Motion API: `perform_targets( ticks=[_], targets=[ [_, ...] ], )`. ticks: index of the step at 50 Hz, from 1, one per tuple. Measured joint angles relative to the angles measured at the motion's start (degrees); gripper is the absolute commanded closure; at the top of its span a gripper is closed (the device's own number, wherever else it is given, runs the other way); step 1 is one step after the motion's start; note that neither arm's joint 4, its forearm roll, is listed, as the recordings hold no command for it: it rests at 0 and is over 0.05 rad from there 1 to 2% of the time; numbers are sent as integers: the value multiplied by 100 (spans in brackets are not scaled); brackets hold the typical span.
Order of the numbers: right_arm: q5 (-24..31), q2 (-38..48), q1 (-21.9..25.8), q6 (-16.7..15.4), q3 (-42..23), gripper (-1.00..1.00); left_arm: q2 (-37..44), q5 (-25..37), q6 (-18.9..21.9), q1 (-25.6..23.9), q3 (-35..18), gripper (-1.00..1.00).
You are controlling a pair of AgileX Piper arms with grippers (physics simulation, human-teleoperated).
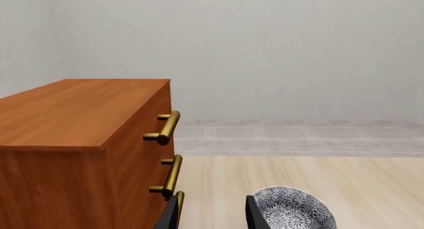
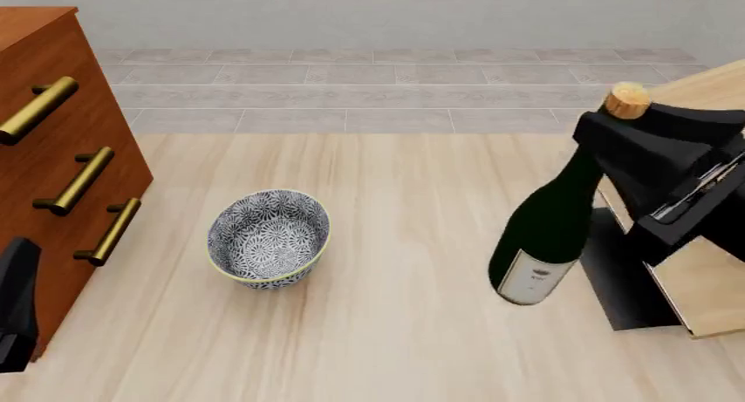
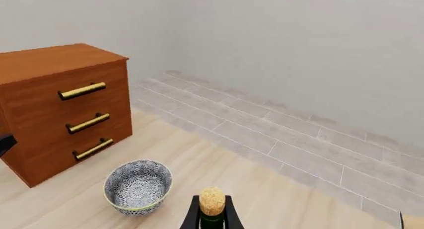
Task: Put the wine bottle on the wine rack.
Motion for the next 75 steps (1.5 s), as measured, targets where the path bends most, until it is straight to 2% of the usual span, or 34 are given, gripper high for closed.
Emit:
perform_targets(
  ticks=[13,29,53,63,75],
  targets=[
    [918,273,-794,689,-1242,100,0,-90,-110,94,54,-100],
    [1902,633,-1832,1344,-2594,100,0,-172,-209,193,89,-100],
    [3274,1162,-4060,2508,-4463,100,0,-178,-285,288,44,-100],
    [3592,1651,-4967,2752,-4932,100,0,-184,-307,299,22,-100],
    [3600,2204,-5855,3044,-5059,100,0,-227,-334,346,53,-100]
  ],
)
